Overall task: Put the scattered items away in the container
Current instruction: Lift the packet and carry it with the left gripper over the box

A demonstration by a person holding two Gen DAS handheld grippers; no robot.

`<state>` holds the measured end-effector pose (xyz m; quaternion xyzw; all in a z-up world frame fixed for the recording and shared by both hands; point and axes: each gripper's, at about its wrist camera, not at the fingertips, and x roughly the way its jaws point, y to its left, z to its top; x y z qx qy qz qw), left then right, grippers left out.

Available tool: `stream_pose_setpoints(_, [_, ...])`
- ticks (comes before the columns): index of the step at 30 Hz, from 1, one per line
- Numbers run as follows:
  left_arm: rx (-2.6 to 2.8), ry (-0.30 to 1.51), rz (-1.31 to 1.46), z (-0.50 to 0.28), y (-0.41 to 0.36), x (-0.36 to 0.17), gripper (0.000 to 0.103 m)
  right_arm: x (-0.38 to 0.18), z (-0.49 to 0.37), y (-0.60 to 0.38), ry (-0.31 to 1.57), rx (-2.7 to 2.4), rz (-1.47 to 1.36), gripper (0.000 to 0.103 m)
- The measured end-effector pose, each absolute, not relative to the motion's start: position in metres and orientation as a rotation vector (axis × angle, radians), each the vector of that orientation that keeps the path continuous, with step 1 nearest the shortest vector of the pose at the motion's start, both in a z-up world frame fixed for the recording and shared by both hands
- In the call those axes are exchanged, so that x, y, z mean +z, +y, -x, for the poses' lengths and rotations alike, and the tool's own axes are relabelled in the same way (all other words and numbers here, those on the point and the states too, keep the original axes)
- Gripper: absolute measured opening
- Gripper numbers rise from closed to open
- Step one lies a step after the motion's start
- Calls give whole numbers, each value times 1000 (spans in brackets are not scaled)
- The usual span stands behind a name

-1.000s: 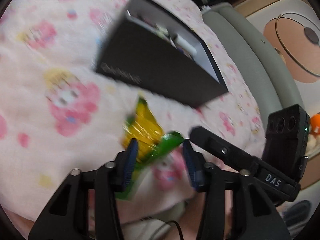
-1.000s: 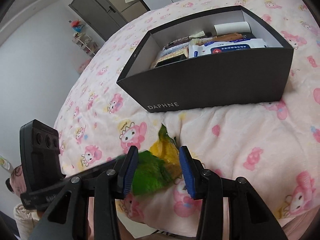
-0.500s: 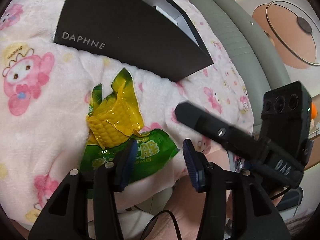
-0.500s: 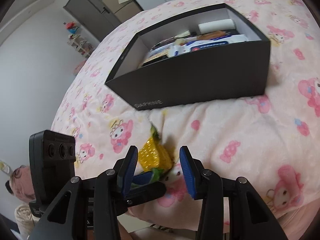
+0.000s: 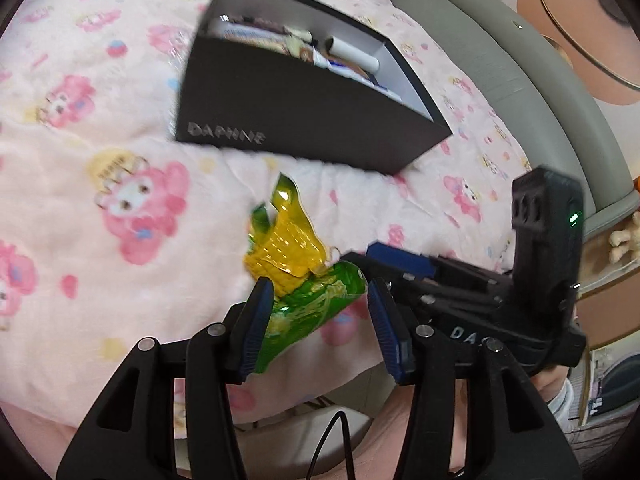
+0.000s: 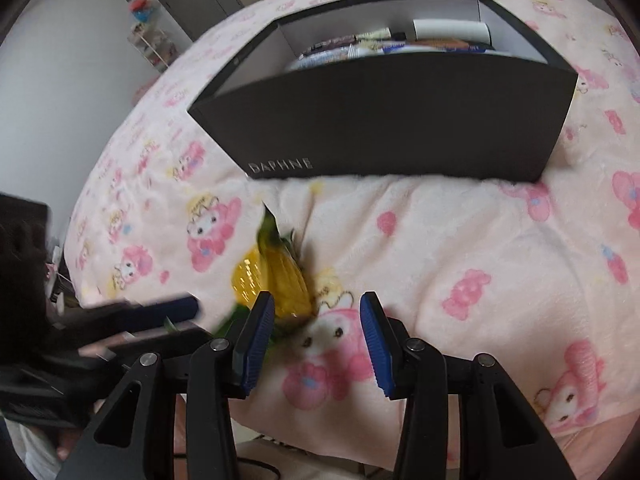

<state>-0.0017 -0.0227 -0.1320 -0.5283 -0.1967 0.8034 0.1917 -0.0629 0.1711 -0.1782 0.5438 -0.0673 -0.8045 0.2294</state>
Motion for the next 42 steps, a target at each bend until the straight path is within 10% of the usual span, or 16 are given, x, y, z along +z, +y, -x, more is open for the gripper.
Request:
stream_pose_setpoints(8, [2368, -754, 1351, -5, -62, -105, 50, -153, 57, 173, -297, -2217, -1346, 40])
stream_pose_setpoints(27, [2038, -889, 1605, 18, -24, -233, 48, -210, 67, 186, -389, -2086, -1497, 41])
stream_pose_setpoints(30, [2074, -856, 1573, 15, -21, -222, 34, -217, 66, 182, -473, -2042, -1489, 42])
stream_pose_setpoints(42, [2289, -656, 1294, 29, -8, -103, 33, -111, 65, 190, -418, -2133, -1187, 36])
